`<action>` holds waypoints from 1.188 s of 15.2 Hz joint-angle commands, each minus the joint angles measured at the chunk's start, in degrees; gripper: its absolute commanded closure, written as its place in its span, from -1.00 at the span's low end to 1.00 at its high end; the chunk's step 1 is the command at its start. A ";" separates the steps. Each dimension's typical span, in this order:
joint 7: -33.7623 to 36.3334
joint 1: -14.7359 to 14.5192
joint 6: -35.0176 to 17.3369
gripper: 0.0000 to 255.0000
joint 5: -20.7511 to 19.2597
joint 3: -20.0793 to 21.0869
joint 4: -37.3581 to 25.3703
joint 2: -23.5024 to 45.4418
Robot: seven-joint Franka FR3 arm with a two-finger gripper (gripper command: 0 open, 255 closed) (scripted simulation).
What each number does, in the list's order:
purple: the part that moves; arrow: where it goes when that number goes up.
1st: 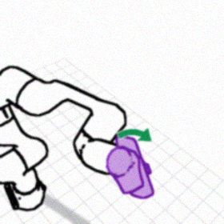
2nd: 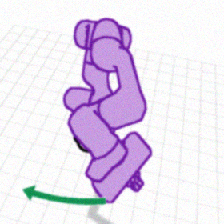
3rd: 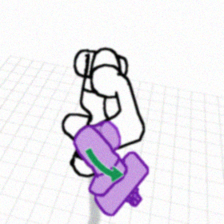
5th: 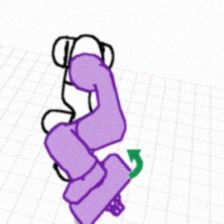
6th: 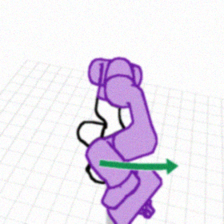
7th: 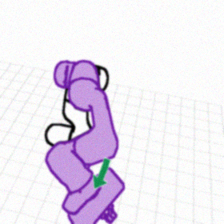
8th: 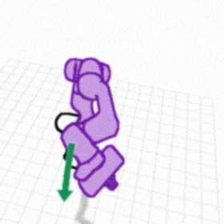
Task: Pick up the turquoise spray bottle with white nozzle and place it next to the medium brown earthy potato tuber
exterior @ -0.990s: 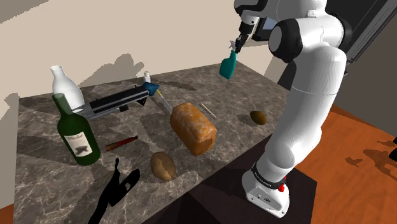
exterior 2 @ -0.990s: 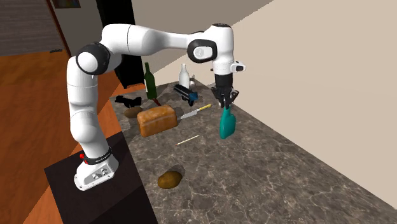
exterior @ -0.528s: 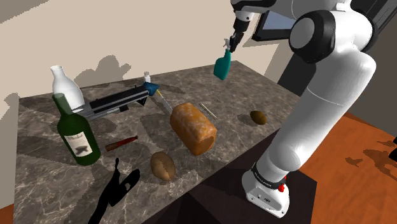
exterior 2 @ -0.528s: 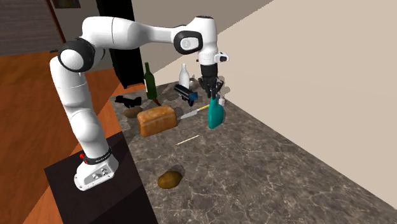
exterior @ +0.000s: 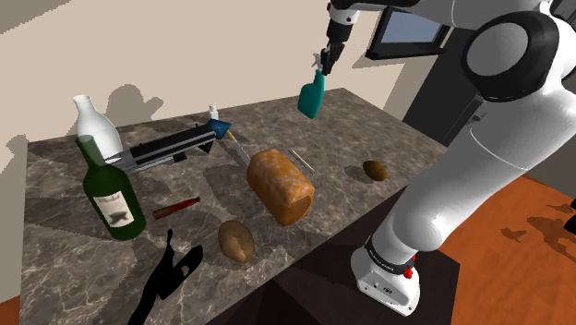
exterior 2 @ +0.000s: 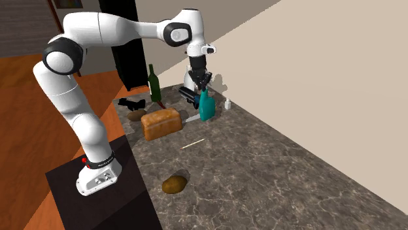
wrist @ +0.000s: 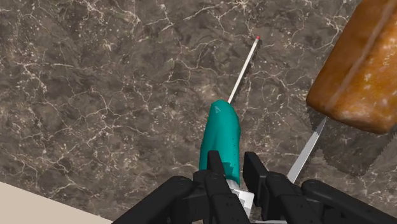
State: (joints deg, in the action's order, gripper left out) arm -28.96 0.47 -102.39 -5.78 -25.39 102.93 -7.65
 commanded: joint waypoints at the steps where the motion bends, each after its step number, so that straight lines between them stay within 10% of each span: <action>1: 3.25 -1.13 1.11 1.00 -0.95 1.91 0.99 -2.01; 18: 27.01 -9.51 10.07 1.00 -1.37 18.13 0.80 -8.42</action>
State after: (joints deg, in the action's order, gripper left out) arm -3.29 -8.53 -93.00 -7.41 -8.13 105.02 -16.84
